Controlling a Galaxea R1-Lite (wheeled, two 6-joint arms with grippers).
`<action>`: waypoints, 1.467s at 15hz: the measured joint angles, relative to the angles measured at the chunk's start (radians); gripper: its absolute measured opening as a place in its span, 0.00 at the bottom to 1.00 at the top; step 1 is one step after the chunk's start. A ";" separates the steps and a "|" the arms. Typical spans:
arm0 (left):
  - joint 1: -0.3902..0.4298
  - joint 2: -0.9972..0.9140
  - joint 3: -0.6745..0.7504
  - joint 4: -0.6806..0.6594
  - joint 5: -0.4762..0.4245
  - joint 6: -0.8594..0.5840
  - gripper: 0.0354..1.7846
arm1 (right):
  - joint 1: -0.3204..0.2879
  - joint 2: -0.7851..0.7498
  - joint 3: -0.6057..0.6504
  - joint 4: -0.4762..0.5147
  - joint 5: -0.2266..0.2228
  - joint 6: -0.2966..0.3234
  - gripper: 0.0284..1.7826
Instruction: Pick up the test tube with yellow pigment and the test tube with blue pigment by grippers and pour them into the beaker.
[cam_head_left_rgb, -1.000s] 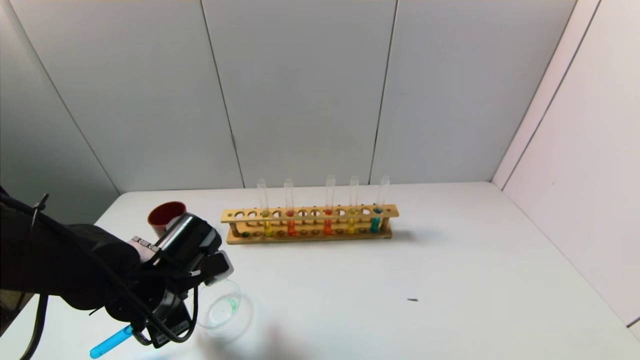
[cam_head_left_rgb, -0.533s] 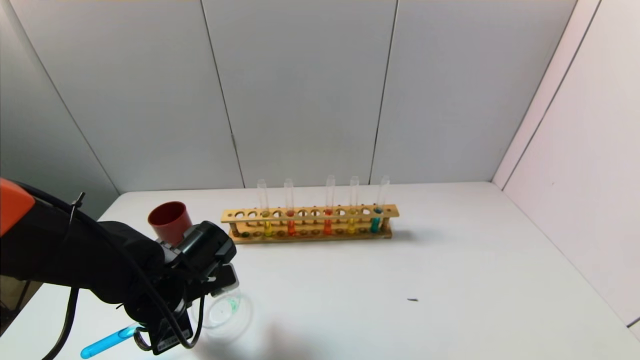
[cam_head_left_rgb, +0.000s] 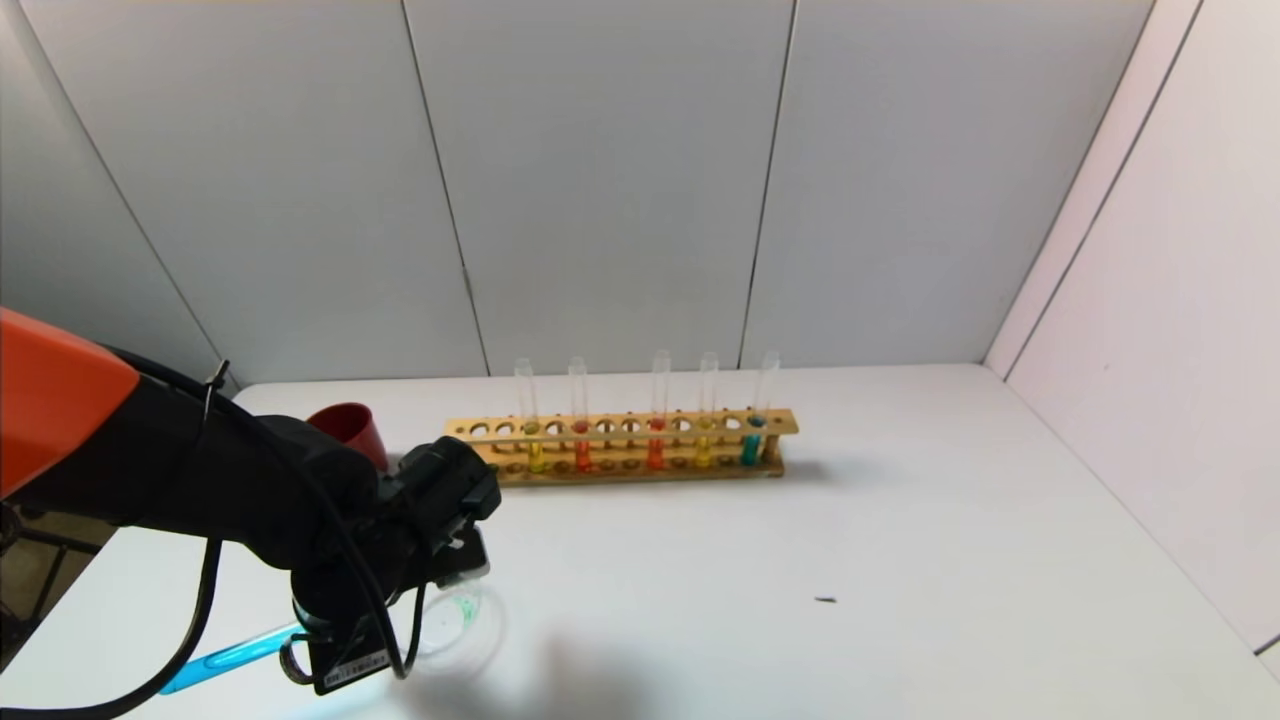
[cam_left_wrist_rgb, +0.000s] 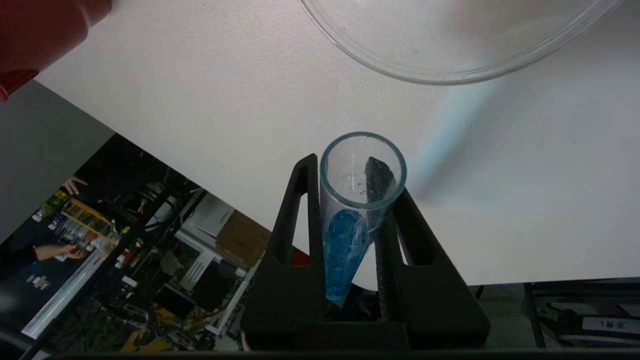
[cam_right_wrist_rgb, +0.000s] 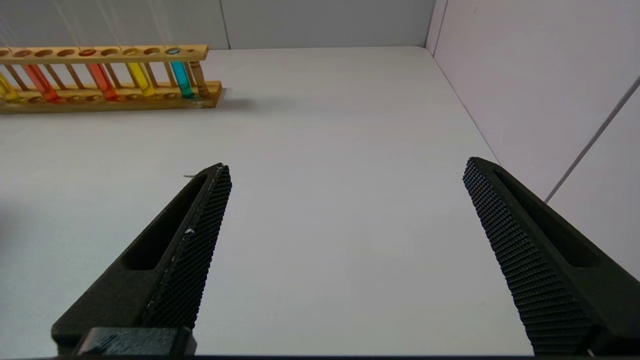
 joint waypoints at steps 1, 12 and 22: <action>-0.003 0.004 -0.013 0.026 0.001 -0.001 0.17 | 0.000 0.000 0.000 0.000 0.000 0.000 0.95; -0.027 0.052 -0.116 0.210 0.062 -0.002 0.17 | 0.000 0.000 0.000 0.000 0.000 0.000 0.95; -0.037 0.087 -0.198 0.313 0.082 -0.002 0.17 | 0.000 0.000 0.000 0.000 0.000 0.000 0.95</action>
